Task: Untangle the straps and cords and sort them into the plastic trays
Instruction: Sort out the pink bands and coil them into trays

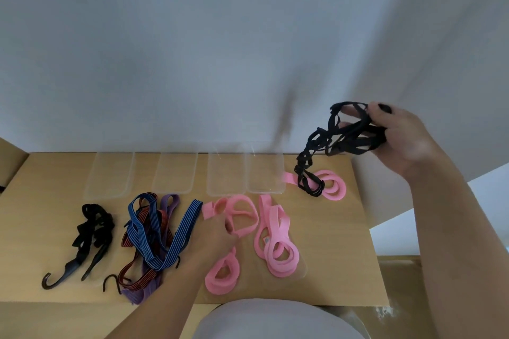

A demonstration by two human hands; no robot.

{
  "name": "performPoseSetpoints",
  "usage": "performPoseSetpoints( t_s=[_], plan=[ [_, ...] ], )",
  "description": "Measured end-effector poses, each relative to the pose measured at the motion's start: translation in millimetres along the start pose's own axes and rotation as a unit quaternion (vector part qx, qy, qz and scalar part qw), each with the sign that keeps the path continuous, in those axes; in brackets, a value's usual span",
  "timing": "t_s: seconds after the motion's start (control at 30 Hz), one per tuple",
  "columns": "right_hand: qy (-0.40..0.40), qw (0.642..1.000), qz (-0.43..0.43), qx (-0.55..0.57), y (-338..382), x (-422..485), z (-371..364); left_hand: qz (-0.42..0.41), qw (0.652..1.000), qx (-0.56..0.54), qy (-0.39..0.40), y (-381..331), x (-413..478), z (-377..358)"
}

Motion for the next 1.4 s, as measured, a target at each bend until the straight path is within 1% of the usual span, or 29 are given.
performPoseSetpoints(
  t_s=[0.1, 0.2, 0.33, 0.47, 0.57, 0.8, 0.93, 1.03, 1.3, 1.4],
  plan=[
    [-0.015, 0.998, 0.028, 0.047, 16.7, -1.6, -5.2, -0.02, 0.998, 0.058, 0.004, -1.3, -3.2, -1.7],
    [-0.021, 0.997, 0.052, 0.062, 27.9, -2.0, -10.1, -0.042, 0.995, 0.085, -0.009, -1.2, -4.8, -2.2],
    [-0.03, 0.995, 0.069, 0.071, 35.4, -2.0, -15.5, -0.051, 0.996, 0.07, -0.001, -3.6, -5.2, 0.5],
    [-0.053, 0.992, 0.089, 0.074, 45.2, -6.9, -19.6, -0.073, 0.995, 0.045, -0.041, -11.0, -6.3, 16.3],
    [-0.052, 0.989, 0.116, 0.069, 58.8, -11.6, -21.9, -0.095, 0.992, 0.035, -0.075, -20.6, -5.5, 32.5],
    [-0.015, 0.984, 0.161, 0.079, 94.7, -25.6, -13.4, -0.129, 0.983, 0.064, -0.115, -59.0, -25.1, 52.2],
    [0.006, 0.985, 0.156, 0.076, 103.3, -36.2, -6.4, -0.129, 0.983, 0.082, -0.102, -77.9, -52.3, 47.8],
    [0.024, 0.985, 0.151, 0.082, 106.7, -47.6, -2.5, -0.136, 0.983, 0.073, -0.099, -87.9, -72.6, 42.5],
    [0.083, 0.98, 0.144, 0.113, 125.2, -80.0, -9.3, -0.119, 0.987, 0.046, -0.093, -90.5, -126.1, 25.0],
    [0.117, 0.974, 0.146, 0.13, 136.3, -91.4, -21.8, -0.115, 0.99, 0.001, -0.081, -88.8, -140.9, 20.7]
  ],
)
Point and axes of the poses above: each hand's wrist, its own x-axis towards the middle knuckle, its own z-axis out of the back of the hand, y = z × x, the point moved 3 cm from there along x, towards the middle knuckle, and after that the axes turned 12 degrees about z, right-handed, at the moved point
